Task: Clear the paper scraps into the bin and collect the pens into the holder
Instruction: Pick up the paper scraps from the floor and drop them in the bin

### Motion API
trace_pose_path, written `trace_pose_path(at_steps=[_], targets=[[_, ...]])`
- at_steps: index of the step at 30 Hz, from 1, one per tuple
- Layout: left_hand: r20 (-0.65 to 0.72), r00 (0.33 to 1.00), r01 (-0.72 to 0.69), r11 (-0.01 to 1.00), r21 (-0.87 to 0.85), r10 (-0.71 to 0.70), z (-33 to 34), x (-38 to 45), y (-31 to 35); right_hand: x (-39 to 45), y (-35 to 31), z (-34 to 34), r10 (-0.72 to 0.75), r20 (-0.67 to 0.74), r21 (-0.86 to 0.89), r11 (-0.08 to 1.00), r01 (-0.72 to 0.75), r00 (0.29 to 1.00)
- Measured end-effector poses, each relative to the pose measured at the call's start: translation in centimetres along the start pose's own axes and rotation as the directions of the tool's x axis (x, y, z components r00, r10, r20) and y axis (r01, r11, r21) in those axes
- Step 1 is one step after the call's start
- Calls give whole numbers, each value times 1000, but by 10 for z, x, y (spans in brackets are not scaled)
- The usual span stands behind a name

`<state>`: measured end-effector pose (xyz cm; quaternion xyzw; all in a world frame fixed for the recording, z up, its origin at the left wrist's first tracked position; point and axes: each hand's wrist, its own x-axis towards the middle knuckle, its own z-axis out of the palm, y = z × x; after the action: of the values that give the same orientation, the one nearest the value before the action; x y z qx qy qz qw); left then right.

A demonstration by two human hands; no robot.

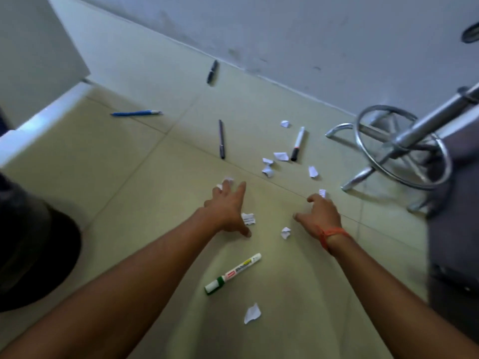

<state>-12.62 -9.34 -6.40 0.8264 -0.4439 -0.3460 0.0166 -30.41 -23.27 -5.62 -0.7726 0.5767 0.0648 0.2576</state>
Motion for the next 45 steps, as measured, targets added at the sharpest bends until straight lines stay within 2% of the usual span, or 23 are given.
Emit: trace_pose_path(at_steps=[3,6,9,11,14,16,19,22,24,26,28,29,31,33,35,36,39,42,45], targets=[[-97,995,-11,1000,-6,10,12,16,4,-11,9,21,36,66,12,999,-37,997],[-198,980,-61,986,-155,29,16,23,-1,-14,-7,46,-30,8,243,970,27,1000],[-277,961,-76,973,-218,13,18,28,-7,-5,-30,58,-29,-21,500,865,36,999],[-285,958,-83,970,-228,15,14,28,-10,5,-41,55,-55,-48,546,835,72,997],[-312,950,-97,974,-206,28,6,29,-13,41,-57,33,-214,-242,426,853,301,946],[-348,937,-93,971,-220,11,1,26,-12,74,-67,16,-296,-290,310,871,382,910],[-376,927,-92,971,-219,3,-2,26,-7,126,-83,4,-369,-192,33,924,382,909],[-351,936,-74,971,-227,-11,-3,30,-6,142,-96,8,-430,0,-217,881,420,903],[-324,946,-72,970,-233,-7,-7,38,-8,142,-105,13,-467,6,-183,869,460,884],[-305,952,-79,969,-235,4,-10,43,-10,143,-114,13,-476,-123,-90,879,468,871],[-297,955,-83,966,-246,6,-12,47,-11,167,-121,9,-424,-257,-55,904,425,868],[-279,960,-84,965,-250,11,-12,48,-12,182,-124,6,-385,-278,-56,921,385,880],[-233,972,-91,965,-245,32,-12,48,-13,211,-128,-2,-333,-234,-75,943,324,913],[-192,980,-100,969,-225,57,-10,46,-14,230,-129,-3,-325,-122,-139,941,308,938],[-173,981,-124,972,-199,90,-8,43,-16,238,-126,1,-344,-34,-243,914,326,938],[-169,980,-139,973,-183,109,-7,42,-16,237,-123,4,-365,-35,-275,899,342,930],[-124,980,-170,975,-144,153,-6,37,-19,211,-111,15,-502,-58,-236,847,477,863],[-74,979,-194,978,-82,189,-4,29,-20,152,-89,32,-694,13,-204,703,682,720],[-47,976,-213,977,-24,212,1,21,-18,86,-62,45,-794,108,-152,581,799,598]])
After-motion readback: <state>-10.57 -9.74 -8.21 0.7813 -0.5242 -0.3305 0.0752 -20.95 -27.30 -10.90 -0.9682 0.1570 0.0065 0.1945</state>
